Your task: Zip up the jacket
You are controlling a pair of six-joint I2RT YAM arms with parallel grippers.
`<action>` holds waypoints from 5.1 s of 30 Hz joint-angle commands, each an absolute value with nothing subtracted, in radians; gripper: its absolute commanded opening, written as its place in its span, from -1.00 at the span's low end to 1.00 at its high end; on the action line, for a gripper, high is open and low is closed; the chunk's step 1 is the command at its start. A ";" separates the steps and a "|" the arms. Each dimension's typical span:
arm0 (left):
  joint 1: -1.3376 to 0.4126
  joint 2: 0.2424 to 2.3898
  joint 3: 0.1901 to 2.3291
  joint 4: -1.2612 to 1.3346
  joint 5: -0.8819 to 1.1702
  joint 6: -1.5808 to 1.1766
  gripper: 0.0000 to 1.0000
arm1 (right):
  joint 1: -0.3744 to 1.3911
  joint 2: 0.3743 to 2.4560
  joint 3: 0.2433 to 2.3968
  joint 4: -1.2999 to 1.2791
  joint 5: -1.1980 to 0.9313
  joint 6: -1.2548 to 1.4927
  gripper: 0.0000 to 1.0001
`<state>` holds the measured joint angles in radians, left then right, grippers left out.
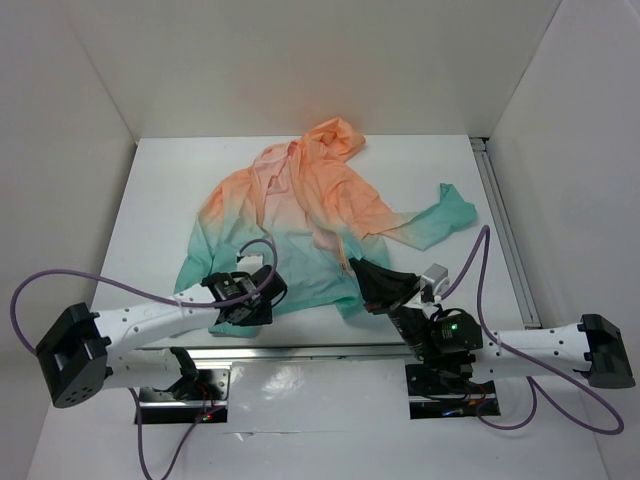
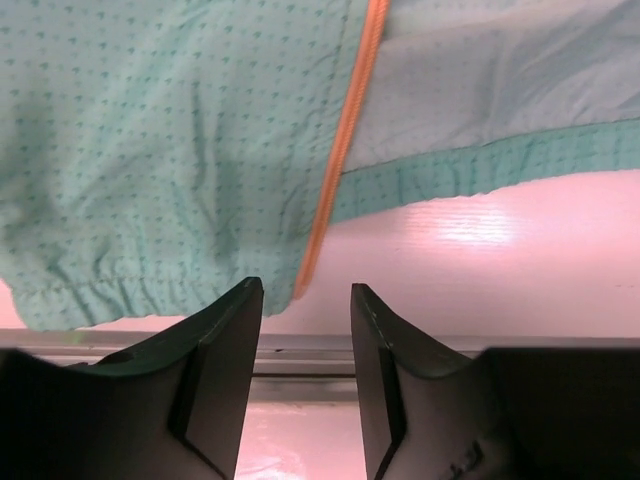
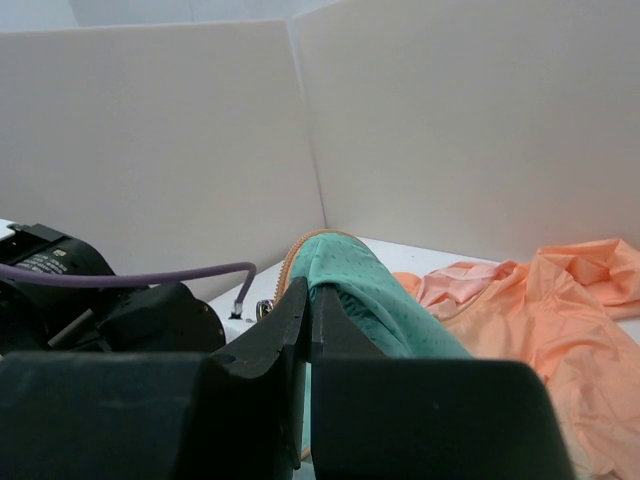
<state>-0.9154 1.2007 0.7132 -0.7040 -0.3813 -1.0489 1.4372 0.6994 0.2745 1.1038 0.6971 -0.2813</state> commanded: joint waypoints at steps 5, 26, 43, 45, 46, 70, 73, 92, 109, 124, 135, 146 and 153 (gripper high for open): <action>-0.920 1.258 0.723 -0.801 -0.396 -1.097 0.17 | 1.434 0.696 0.288 1.117 0.710 -0.285 -1.00; -0.920 1.445 0.741 -0.785 -0.394 -1.126 0.17 | 1.434 0.649 0.270 1.089 0.701 -0.267 -1.00; -0.920 1.473 0.713 -0.531 -0.266 -0.999 -1.00 | 1.434 0.660 0.270 1.098 0.701 -0.267 -1.00; -0.931 1.450 0.713 -0.454 -0.212 -0.977 -1.00 | 1.434 0.669 0.270 1.098 0.701 -0.267 -1.00; -0.931 1.450 0.713 -0.430 -0.193 -0.977 -1.00 | 1.434 0.669 0.270 1.098 0.701 -0.267 -1.00; -1.141 1.435 0.900 -0.660 -0.413 -1.117 0.67 | 1.434 0.689 0.279 1.085 0.719 -0.267 -1.00; -1.141 1.424 0.877 -0.670 -0.434 -1.135 0.67 | 1.434 0.689 0.279 1.085 0.719 -0.258 -1.00; -1.141 1.537 0.887 -0.713 -0.365 -1.230 0.41 | 1.434 0.680 0.279 1.066 0.719 -0.249 -1.00; -1.123 1.493 0.923 -0.703 -0.333 -1.241 0.43 | 1.434 0.660 0.270 1.066 0.719 -0.249 -1.00; -1.077 1.565 0.878 -0.652 -0.318 -1.260 0.41 | 1.434 0.660 0.270 1.057 0.719 -0.249 -1.00; -0.994 1.575 0.767 -0.488 -0.192 -1.190 -0.43 | 1.434 0.660 0.270 1.057 0.719 -0.249 -1.00; -0.983 1.575 0.761 -0.491 -0.173 -1.181 -0.82 | 1.434 0.660 0.270 1.057 0.719 -0.239 -1.00; -1.054 1.575 0.850 -0.618 -0.250 -1.203 0.08 | 1.434 0.650 0.270 1.057 0.729 -0.239 -1.00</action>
<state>-1.0222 1.5375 0.8406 -0.5125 -0.2150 -1.1843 1.4372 0.6632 0.2687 1.0512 0.7200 -0.2432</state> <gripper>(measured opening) 0.532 0.026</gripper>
